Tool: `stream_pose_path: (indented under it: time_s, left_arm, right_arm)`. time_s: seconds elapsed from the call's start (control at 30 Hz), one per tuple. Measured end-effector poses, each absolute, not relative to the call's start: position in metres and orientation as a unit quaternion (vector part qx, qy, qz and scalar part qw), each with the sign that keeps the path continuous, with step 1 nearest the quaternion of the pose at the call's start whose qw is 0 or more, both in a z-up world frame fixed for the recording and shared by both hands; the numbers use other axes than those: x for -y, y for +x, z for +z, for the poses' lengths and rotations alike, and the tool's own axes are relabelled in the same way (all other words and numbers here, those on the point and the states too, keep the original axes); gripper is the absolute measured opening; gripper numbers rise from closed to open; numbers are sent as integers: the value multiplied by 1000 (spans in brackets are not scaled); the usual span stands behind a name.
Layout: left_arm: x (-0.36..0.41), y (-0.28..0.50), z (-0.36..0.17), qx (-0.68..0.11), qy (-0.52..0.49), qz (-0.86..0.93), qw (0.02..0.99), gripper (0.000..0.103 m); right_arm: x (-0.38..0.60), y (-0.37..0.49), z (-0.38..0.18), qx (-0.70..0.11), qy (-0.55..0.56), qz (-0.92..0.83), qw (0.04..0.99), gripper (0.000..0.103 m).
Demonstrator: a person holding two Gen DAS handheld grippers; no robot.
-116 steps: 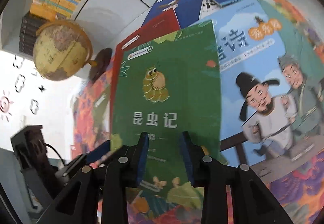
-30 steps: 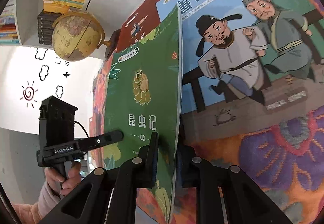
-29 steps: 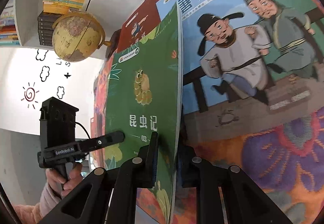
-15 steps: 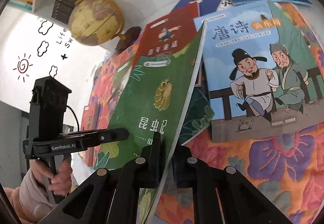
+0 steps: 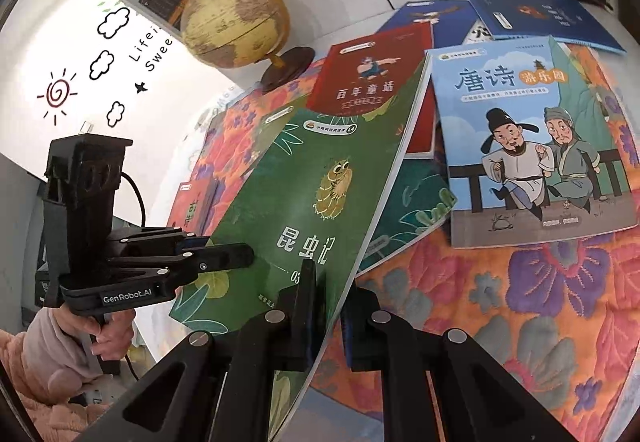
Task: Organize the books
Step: 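Lift the green book and carry it toward the wall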
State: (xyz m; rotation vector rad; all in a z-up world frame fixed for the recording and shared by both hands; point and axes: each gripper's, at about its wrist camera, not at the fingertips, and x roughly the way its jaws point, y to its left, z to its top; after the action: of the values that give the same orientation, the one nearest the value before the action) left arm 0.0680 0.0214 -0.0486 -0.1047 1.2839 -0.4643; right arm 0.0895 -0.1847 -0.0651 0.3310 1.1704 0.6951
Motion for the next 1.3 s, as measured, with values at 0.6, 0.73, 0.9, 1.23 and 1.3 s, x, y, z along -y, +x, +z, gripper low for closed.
stream_pose_path:
  time_s: [0.6,0.73,0.9,1.23,1.3]
  left_arm:
    - [-94,55,-13,-564,-45,-177,805,15]
    - [-116,54,-13,-564,-52,-162,808,16]
    - [-143,50,-14,-565,-59,-144,810,16]
    - [-194,45,-14,-563,-72,-123,814,16]
    - [-205,43,-16,-564,-77,-120,814,16]
  right_arm:
    - [103,82,-27,-522,124,355,766,12]
    - [78,84,-23,-525,117,364,761,12]
    - [47,86,-21,-530,100,375,754,12]
    - [-7,87,-20,-540,83,391,740,12]
    - [-18,88,-21,-542,82,393,738,12]
